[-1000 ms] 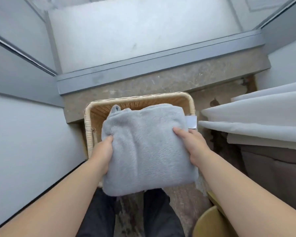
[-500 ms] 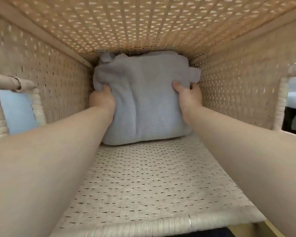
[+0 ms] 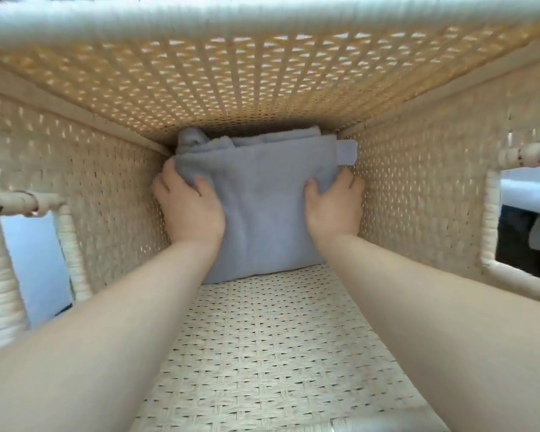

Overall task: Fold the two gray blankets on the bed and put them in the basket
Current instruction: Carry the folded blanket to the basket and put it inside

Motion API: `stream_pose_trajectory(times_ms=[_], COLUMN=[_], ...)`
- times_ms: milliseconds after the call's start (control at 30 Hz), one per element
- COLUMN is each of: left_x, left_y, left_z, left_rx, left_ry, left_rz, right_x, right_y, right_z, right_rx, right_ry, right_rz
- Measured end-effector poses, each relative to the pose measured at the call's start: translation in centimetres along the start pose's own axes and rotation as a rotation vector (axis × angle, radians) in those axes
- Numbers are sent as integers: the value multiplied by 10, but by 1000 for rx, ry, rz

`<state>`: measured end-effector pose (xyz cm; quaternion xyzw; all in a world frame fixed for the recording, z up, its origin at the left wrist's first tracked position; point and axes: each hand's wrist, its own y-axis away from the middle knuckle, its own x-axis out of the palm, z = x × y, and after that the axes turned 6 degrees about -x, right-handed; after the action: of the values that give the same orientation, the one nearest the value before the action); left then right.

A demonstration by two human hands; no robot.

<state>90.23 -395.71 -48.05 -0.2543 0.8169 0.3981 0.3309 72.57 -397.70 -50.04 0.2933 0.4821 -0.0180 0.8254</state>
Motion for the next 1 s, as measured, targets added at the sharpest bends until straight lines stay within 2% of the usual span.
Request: stream_pose_trajectory(times_ms=[100,200,267,400,500,733,1000], left_x=[-16,-13,-2,34,56,82,101], left_y=[15,19,11,-26,-50,-69,-76], left_z=[-16,-18,-13,5,23,45,70], left_rx=[352,628,625,523,532,617,711], left_ry=[-177,-450,-593,-676,-719,-630,-503], left_rz=[53,214,303,311,298,141,-4], right_x=[-16,-13,-6,17,40,70,95], right_y=[14,21,15,-22,-42,-59,-78], right_z=[15,20,18,-1,-9,-18,-42], right_rx=[-296,-563,-640,-649,-687,-746,-938], right_ry=[182,316,410,486,488,408,305], right_rz=[-18,73,133,232,288,152,-60])
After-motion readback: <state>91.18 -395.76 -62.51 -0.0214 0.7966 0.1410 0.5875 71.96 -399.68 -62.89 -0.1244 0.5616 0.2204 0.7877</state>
